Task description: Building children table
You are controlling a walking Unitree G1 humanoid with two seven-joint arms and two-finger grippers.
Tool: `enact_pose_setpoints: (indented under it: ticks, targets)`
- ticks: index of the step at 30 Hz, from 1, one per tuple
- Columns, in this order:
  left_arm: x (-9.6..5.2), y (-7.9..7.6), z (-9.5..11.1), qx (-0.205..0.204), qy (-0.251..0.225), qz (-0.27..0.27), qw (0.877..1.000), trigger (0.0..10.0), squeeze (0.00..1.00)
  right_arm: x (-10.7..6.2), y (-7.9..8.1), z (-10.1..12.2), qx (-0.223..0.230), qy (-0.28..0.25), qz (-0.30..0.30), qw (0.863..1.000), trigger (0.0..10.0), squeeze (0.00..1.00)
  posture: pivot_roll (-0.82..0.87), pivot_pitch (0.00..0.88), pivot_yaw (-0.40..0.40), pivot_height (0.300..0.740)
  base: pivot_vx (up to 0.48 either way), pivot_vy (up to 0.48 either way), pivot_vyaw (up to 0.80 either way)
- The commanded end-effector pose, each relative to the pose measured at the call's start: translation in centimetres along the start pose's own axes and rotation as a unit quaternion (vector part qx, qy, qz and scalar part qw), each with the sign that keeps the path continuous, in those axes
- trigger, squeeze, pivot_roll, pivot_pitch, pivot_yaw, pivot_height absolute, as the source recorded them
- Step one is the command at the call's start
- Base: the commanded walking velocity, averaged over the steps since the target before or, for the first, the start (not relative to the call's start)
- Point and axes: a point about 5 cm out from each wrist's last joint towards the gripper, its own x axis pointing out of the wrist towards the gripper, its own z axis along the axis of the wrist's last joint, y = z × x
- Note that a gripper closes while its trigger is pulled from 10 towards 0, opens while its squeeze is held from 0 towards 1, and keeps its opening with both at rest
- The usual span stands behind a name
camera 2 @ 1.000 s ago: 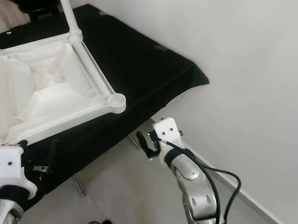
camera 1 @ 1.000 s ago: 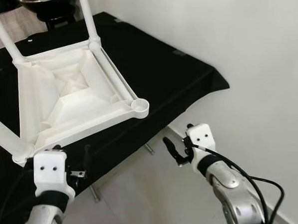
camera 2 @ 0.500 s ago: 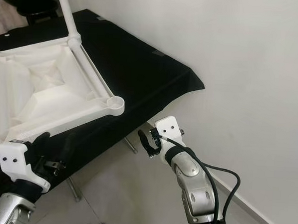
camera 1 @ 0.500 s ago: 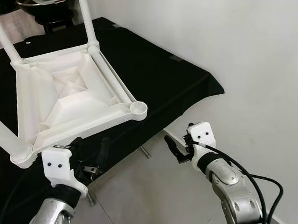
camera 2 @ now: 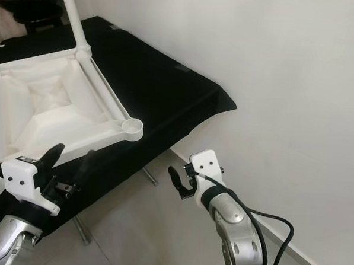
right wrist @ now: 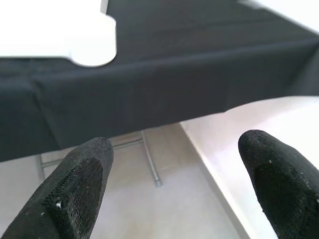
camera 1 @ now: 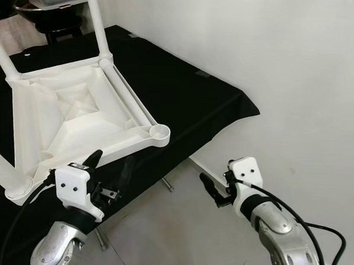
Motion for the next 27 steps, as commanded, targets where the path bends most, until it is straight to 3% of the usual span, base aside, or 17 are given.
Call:
enact_pose_setpoints:
  ticks: [1, 11, 20, 25, 27]
  targets:
    - [-0.15, 0.36, -0.35, 0.011, 0.008, 0.009, 1.000, 10.0, 0.00, 0.29, 0.36, -0.14, 0.003, 0.000, 0.011, 1.000, 10.0, 0.00, -0.12, 0.096, -0.005, 0.740, 0.000, 0.000, 0.00]
    - [-0.54, 1.07, -1.02, -0.002, 0.014, 0.062, 0.998, 10.0, 0.00, 0.03, 0.24, -0.09, -0.004, 0.001, 0.005, 1.000, 10.0, 0.00, -0.14, 0.100, 0.011, 0.740, 0.000, 0.000, 0.00]
    - [-0.76, 1.27, -1.13, -0.002, 0.018, 0.071, 0.997, 10.0, 0.00, 0.23, 0.37, 0.01, 0.002, -0.005, 0.009, 1.000, 10.0, 0.00, -0.13, 0.101, 0.008, 0.740, 0.000, 0.000, 0.00]
    - [-0.70, 1.09, -1.08, 0.013, 0.026, 0.063, 0.998, 10.0, 0.00, 0.17, 0.30, 0.02, -0.006, -0.004, 0.007, 1.000, 10.0, 0.00, -0.13, 0.103, 0.015, 0.740, 0.000, 0.000, 0.00]
    - [-0.59, 0.82, -1.03, 0.042, 0.040, 0.053, 0.997, 10.0, 0.00, 0.23, 0.41, 0.60, -0.047, -0.015, 0.013, 0.999, 10.0, 0.00, -0.13, 0.104, 0.024, 0.740, 0.000, 0.000, 0.00]
